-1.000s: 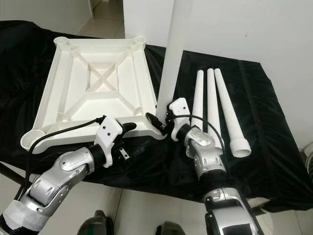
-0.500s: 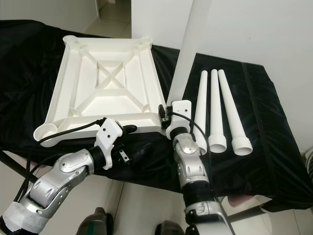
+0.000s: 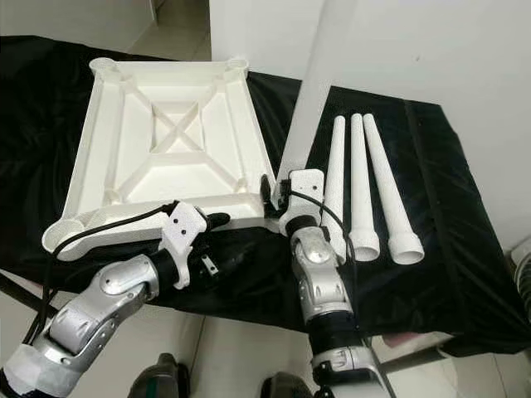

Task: Building children table

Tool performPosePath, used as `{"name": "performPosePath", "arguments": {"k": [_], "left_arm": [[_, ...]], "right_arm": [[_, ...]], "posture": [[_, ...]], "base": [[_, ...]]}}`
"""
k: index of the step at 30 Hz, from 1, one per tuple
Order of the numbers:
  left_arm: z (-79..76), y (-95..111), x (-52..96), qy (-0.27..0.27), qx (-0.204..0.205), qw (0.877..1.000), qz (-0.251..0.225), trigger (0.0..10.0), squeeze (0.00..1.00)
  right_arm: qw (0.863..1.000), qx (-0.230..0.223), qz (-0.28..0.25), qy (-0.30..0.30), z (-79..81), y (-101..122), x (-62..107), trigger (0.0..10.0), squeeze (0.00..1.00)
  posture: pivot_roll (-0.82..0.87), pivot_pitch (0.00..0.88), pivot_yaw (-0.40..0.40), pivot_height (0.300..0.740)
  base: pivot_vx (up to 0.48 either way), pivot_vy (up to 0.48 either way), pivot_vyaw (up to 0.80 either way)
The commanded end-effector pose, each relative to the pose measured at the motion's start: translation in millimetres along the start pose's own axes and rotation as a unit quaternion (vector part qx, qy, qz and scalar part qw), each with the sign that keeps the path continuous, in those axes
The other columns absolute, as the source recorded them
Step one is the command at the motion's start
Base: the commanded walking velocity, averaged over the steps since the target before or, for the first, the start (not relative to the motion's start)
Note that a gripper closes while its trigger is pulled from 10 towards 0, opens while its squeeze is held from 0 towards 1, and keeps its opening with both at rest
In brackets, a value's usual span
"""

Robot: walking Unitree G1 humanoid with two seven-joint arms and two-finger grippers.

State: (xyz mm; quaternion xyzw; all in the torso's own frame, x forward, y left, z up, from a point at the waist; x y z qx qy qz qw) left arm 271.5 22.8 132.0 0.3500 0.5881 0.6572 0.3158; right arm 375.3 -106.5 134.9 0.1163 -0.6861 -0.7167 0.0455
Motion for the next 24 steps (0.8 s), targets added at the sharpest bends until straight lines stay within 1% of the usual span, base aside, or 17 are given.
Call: {"name": "performPosePath", "arguments": {"k": [1, 2, 4, 7, 8, 10, 11, 12, 13, 14, 16, 21, 22, 24], "left_arm": [[-10.2, -0.4, 0.2, -0.042, -0.003, 0.999, 0.003, 10.0, 0.00], [-10.2, -0.4, 0.2, -0.042, -0.003, 0.999, 0.003, 10.0, 0.00], [-9.7, -0.3, 0.1, -0.041, -0.004, 0.999, 0.003, 10.0, 0.00], [-9.0, -0.3, -0.3, -0.040, -0.004, 0.999, 0.003, 10.0, 0.00], [-8.8, 0.0, -0.7, -0.040, -0.004, 0.999, 0.002, 10.0, 0.00], [-8.8, 0.0, -0.7, -0.040, -0.004, 0.999, 0.002, 10.0, 0.00], [-8.7, 0.5, -1.2, -0.041, -0.004, 0.999, 0.001, 10.0, 0.00], [-8.7, 0.5, -1.2, -0.041, -0.004, 0.999, 0.001, 10.0, 0.00], [-8.2, 1.4, -2.0, -0.042, -0.005, 0.999, 0.000, 10.0, 0.00], [-8.2, 1.4, -2.0, -0.042, -0.005, 0.999, 0.000, 10.0, 0.00], [-7.1, 3.0, -3.0, -0.043, -0.006, 0.999, -0.002, 10.0, 0.00], [-6.3, 3.4, -3.4, -0.043, -0.007, 0.999, -0.002, 10.0, 0.00], [-6.1, 3.8, -3.5, -0.042, -0.006, 0.999, -0.003, 10.0, 0.00], [-6.2, 3.7, -3.8, -0.042, -0.006, 0.999, -0.003, 10.0, 0.00]], "right_arm": [[0.998, 0.011, -0.012, 0.059, -1.7, 16.7, -4.9, 10.0, 0.00], [0.998, 0.011, -0.012, 0.059, -1.7, 16.7, -4.9, 10.0, 0.00], [0.992, 0.022, -0.010, 0.120, 4.4, 20.9, -4.5, 10.0, 0.00], [0.987, 0.028, -0.003, 0.161, 9.5, 21.2, -3.2, 10.0, 0.00], [0.983, 0.039, -0.003, 0.181, 11.8, 21.1, -2.4, 10.0, 0.00], [0.983, 0.039, -0.003, 0.181, 11.8, 21.1, -2.4, 10.0, 0.00], [0.976, 0.049, 0.006, 0.214, 15.8, 17.9, -0.7, 10.0, 0.00], [0.976, 0.049, 0.006, 0.214, 15.8, 17.9, -0.7, 10.0, 0.00], [0.968, 0.056, 0.019, 0.245, 19.1, 13.0, 1.3, 10.0, 0.00], [0.968, 0.056, 0.019, 0.245, 19.1, 13.0, 1.3, 10.0, 0.00], [0.956, 0.061, 0.040, 0.283, 23.8, 3.1, 4.3, 10.0, 0.00], [0.950, 0.060, 0.050, 0.301, 26.3, -2.2, 6.5, 10.0, 0.00], [0.948, 0.063, 0.056, 0.305, 26.1, -6.8, 6.6, 10.0, 0.00], [0.947, 0.055, 0.061, 0.310, 26.2, -10.1, 6.9, 10.0, 0.00]], "posture": [[0.08, 0.001, -0.065, 0.740], [0.08, 0.001, -0.065, 0.740], [0.08, 0.000, -0.065, 0.740], [0.08, 0.000, -0.065, 0.740], [0.07, 0.000, -0.064, 0.740], [0.07, 0.000, -0.064, 0.740], [0.07, 0.000, -0.060, 0.740], [0.07, 0.000, -0.060, 0.740], [0.07, 0.000, -0.060, 0.740], [0.07, 0.000, -0.060, 0.740], [0.06, 0.004, -0.058, 0.740], [0.07, 0.004, -0.058, 0.740], [0.06, 0.004, -0.056, 0.740], [0.06, 0.003, -0.056, 0.740]], "base": [[0.000, 0.000, 0.00], [0.000, 0.000, 0.00], [0.000, 0.000, 0.00], [0.000, 0.000, 0.00], [0.000, 0.000, 0.00], [0.000, 0.000, 0.00], [0.000, 0.000, 0.00], [0.000, 0.000, 0.00], [0.000, 0.000, 0.00], [0.000, 0.000, 0.00], [0.000, 0.000, 0.00], [0.000, 0.000, 0.00], [0.000, 0.000, 0.00], [0.000, 0.000, 0.00]]}}
Point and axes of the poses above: a point about 5 cm out from each wrist's last joint towards the gripper, its own x axis pointing back from the gripper into the wrist, its own y axis along the axis of the wrist's last joint, z = x × y, the point moved 6 cm from there along -x, pointing out of the wrist towards the gripper, and after that the axes turned 1 degree about -x, right-handed, at the moved point
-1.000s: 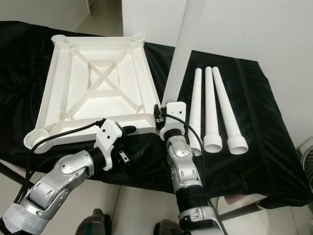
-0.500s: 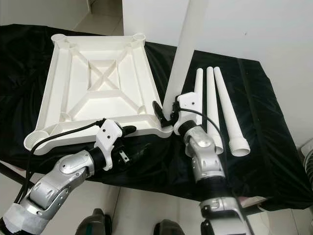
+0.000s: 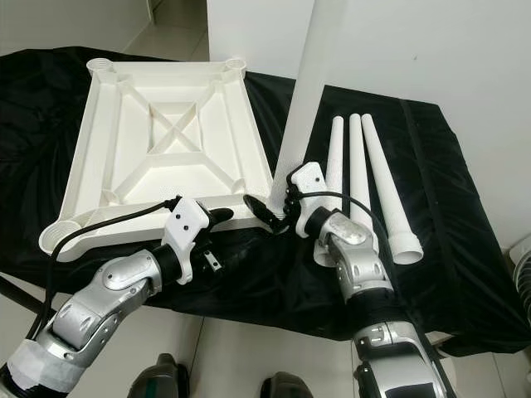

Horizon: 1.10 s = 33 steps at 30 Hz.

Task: Building children table

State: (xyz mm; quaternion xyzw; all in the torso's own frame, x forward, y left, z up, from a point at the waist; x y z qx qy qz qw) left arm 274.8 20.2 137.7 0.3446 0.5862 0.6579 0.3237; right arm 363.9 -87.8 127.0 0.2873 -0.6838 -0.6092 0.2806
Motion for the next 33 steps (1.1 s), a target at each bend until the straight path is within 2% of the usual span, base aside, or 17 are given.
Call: {"name": "performPosePath", "arguments": {"k": [1, 5, 6, 7, 25, 26, 27, 29, 31, 32, 33], "left_arm": [[-8.1, -2.1, -0.6, -0.041, 0.000, 0.999, 0.004, 10.0, 0.00], [-8.2, -1.6, -0.4, -0.041, 0.000, 0.999, 0.004, 10.0, 0.00], [-8.0, -1.6, -0.2, -0.041, 0.000, 0.999, 0.004, 10.0, 0.00], [-8.2, -1.8, 0.2, -0.042, 0.000, 0.999, 0.005, 10.0, 0.00], [-9.7, -2.5, 2.8, -0.046, 0.003, 0.999, 0.009, 10.0, 0.00], [-9.7, -2.5, 2.8, -0.046, 0.003, 0.999, 0.010, 10.0, 0.00], [-9.6, -2.9, 3.0, -0.046, 0.002, 0.999, 0.010, 10.0, 0.00], [-8.8, -3.4, 3.4, -0.045, 0.002, 0.999, 0.011, 10.0, 0.00], [-8.8, -3.4, 3.4, -0.045, 0.002, 0.999, 0.011, 10.0, 0.00], [-9.1, -3.3, 3.4, -0.043, 0.003, 0.999, 0.010, 10.0, 0.00], [-9.1, -3.3, 3.4, -0.043, 0.003, 0.999, 0.010, 10.0, 0.00]], "right_arm": [[1.000, 0.001, 0.009, 0.014, 3.5, -4.1, -4.2, 10.0, 0.00], [1.000, -0.005, 0.011, 0.012, 0.5, -7.5, -4.0, 10.0, 0.00], [1.000, -0.009, 0.010, 0.010, -0.4, -7.6, -4.0, 8.2, 0.00], [1.000, -0.014, 0.009, 0.011, -1.1, -8.6, -4.0, 0.0, 0.00], [0.999, -0.032, -0.007, 0.009, 0.2, -11.3, -3.3, 0.0, 0.00], [1.000, -0.031, -0.006, -0.002, -1.7, -11.6, -3.1, 2.6, 0.00], [0.999, -0.030, -0.004, -0.012, -2.4, -11.8, -3.0, 10.0, 0.00], [0.998, -0.024, -0.005, -0.051, -5.5, -10.5, -2.8, 10.0, 0.00], [0.998, -0.024, -0.005, -0.051, -5.5, -10.5, -2.8, 10.0, 0.00], [0.993, -0.028, -0.012, -0.115, -12.4, -9.0, -2.4, 10.0, 0.00], [0.993, -0.028, -0.012, -0.115, -12.4, -9.0, -2.4, 10.0, 0.00]], "posture": [[0.07, 0.000, -0.055, 0.740], [0.07, 0.001, -0.052, 0.740], [0.07, 0.001, -0.052, 0.740], [0.07, 0.001, -0.050, 0.740], [0.07, 0.024, -0.039, 0.740], [0.07, 0.024, -0.039, 0.740], [0.07, 0.023, -0.042, 0.740], [0.07, 0.021, -0.046, 0.740], [0.07, 0.021, -0.046, 0.740], [0.07, 0.014, -0.048, 0.740], [0.07, 0.014, -0.048, 0.740]], "base": [[0.000, 0.000, 0.00], [0.000, 0.000, 0.00], [0.000, 0.000, 0.00], [0.000, 0.000, 0.00], [0.000, 0.000, 0.00], [0.000, 0.000, 0.00], [0.000, 0.000, 0.00], [0.000, 0.000, 0.00], [0.000, 0.000, 0.00], [0.000, 0.000, 0.00], [0.000, 0.000, 0.00]]}}
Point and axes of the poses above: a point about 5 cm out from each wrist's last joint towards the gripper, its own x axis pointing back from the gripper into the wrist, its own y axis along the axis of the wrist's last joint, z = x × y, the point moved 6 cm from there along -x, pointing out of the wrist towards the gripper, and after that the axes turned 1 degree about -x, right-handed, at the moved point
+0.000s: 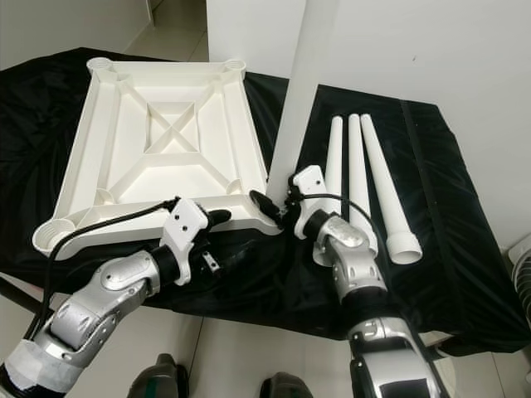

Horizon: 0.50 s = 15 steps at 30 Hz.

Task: Building children table

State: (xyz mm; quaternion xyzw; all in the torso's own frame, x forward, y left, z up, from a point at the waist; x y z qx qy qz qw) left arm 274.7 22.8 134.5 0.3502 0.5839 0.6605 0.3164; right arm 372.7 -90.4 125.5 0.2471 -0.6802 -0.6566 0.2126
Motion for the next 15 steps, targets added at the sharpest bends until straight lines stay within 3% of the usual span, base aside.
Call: {"name": "performPosePath", "arguments": {"k": [1, 4, 7, 11, 14, 15], "left_arm": [[-11.0, -0.3, 1.1, -0.044, 0.002, 0.999, 0.000, 10.0, 0.00], [-12.8, -1.3, 0.7, -0.046, 0.003, 0.999, 0.000, 10.0, 0.00], [-13.9, -1.5, -0.3, -0.049, 0.003, 0.999, 0.000, 10.0, 0.00], [-13.6, -1.6, -0.4, -0.049, 0.003, 0.999, 0.000, 10.0, 0.00], [-12.7, -0.5, -2.6, -0.050, 0.002, 0.999, -0.002, 10.0, 0.00], [-13.7, 0.8, -3.8, -0.052, 0.003, 0.999, -0.004, 10.0, 0.00]], "right_arm": [[0.998, -0.005, 0.008, -0.066, -8.7, -5.4, 1.2, 10.0, 0.00], [0.993, -0.015, -0.001, -0.119, -14.3, -4.2, 2.0, 10.0, 0.00], [0.975, -0.033, -0.005, -0.218, -27.5, -5.4, 6.5, 10.0, 0.00], [0.969, -0.029, -0.006, -0.245, -30.5, -4.8, 8.1, 10.0, 0.00], [0.949, -0.040, -0.017, -0.311, -28.2, -2.8, 12.0, 10.0, 0.00], [0.952, -0.041, -0.019, -0.303, -23.7, -1.5, 9.9, 10.0, 0.00]], "posture": [[0.07, 0.013, -0.047, 0.740], [0.06, 0.011, -0.045, 0.740], [0.06, 0.008, -0.048, 0.740], [0.06, 0.007, -0.047, 0.740], [0.05, 0.004, -0.042, 0.740], [0.05, 0.004, -0.040, 0.740]], "base": [[0.000, 0.000, 0.00], [0.000, 0.000, 0.00], [0.000, 0.000, 0.00], [0.000, 0.000, 0.00], [0.000, 0.000, 0.00], [0.000, 0.000, 0.00]]}}
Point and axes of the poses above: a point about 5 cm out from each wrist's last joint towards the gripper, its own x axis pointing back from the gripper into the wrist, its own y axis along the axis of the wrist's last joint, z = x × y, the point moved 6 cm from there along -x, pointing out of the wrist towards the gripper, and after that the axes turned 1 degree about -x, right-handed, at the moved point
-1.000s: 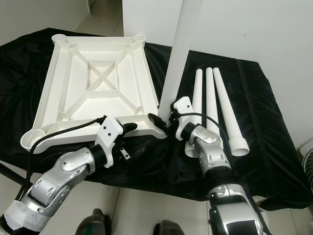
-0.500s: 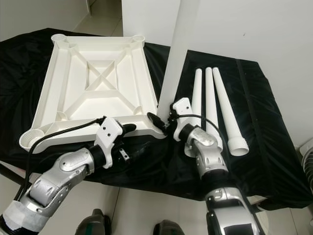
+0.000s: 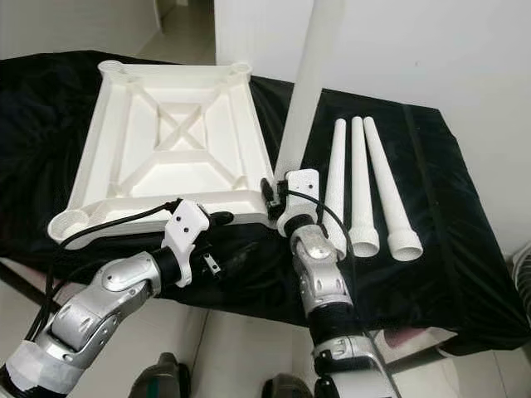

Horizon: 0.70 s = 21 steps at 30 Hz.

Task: Building children table

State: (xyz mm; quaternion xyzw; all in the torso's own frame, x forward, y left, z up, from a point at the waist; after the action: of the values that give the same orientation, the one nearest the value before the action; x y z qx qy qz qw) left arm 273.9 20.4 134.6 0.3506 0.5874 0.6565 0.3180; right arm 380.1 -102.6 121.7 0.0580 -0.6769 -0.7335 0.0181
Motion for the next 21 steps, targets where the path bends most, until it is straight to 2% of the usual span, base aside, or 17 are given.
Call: {"name": "performPosePath", "arguments": {"k": [1, 6, 7, 8, 13, 17, 20, 21], "left_arm": [[-11.7, 0.2, -2.4, -0.051, -0.001, 0.999, -0.001, 10.0, 0.00], [-14.0, 0.9, -3.8, -0.056, -0.001, 0.998, -0.002, 10.0, 0.00], [-14.0, 0.4, -3.6, -0.056, -0.002, 0.998, -0.001, 10.0, 0.00], [-13.6, 0.1, -3.0, -0.056, -0.003, 0.998, 0.000, 10.0, 0.00], [-13.0, -0.3, -2.0, -0.054, -0.003, 0.999, 0.001, 10.0, 0.00], [-13.8, -1.6, 0.2, -0.052, -0.001, 0.999, 0.003, 10.0, 0.00], [-14.0, -1.7, 0.5, -0.052, -0.001, 0.999, 0.003, 10.0, 0.00], [-14.0, -1.8, 0.7, -0.052, -0.001, 0.999, 0.004, 10.0, 0.00]], "right_arm": [[1.000, 0.005, -0.006, -0.030, -12.2, 4.1, 1.7, 10.0, 0.00], [1.000, 0.007, -0.007, -0.015, -10.8, 6.6, 1.9, 10.0, 0.00], [1.000, 0.007, -0.006, -0.014, -12.4, 6.7, 1.6, 10.0, 0.24], [1.000, 0.004, -0.008, -0.008, -12.9, 7.7, 1.3, 10.0, 1.00], [1.000, 0.009, -0.012, -0.004, -12.6, 9.7, 1.2, 10.0, 1.00], [0.998, 0.010, -0.018, 0.052, -12.4, 15.5, 0.2, 10.0, 1.00], [0.997, 0.011, -0.017, 0.068, -12.0, 16.4, 0.3, 10.0, 1.00], [0.995, 0.015, -0.014, 0.096, -9.3, 17.1, 0.7, 10.0, 0.00]], "posture": [[0.05, 0.004, -0.040, 0.740], [0.05, 0.001, -0.041, 0.740], [0.05, 0.001, -0.041, 0.740], [0.05, 0.001, -0.043, 0.740], [0.05, 0.001, -0.043, 0.740], [0.06, 0.001, -0.046, 0.740], [0.06, 0.001, -0.046, 0.740], [0.06, 0.000, -0.045, 0.740]], "base": [[0.000, 0.000, 0.00], [0.000, 0.000, 0.00], [0.000, 0.000, 0.00], [0.000, 0.000, 0.00], [0.000, 0.000, 0.00], [0.000, 0.000, 0.00], [0.000, 0.000, 0.00], [0.000, 0.000, 0.00]]}}
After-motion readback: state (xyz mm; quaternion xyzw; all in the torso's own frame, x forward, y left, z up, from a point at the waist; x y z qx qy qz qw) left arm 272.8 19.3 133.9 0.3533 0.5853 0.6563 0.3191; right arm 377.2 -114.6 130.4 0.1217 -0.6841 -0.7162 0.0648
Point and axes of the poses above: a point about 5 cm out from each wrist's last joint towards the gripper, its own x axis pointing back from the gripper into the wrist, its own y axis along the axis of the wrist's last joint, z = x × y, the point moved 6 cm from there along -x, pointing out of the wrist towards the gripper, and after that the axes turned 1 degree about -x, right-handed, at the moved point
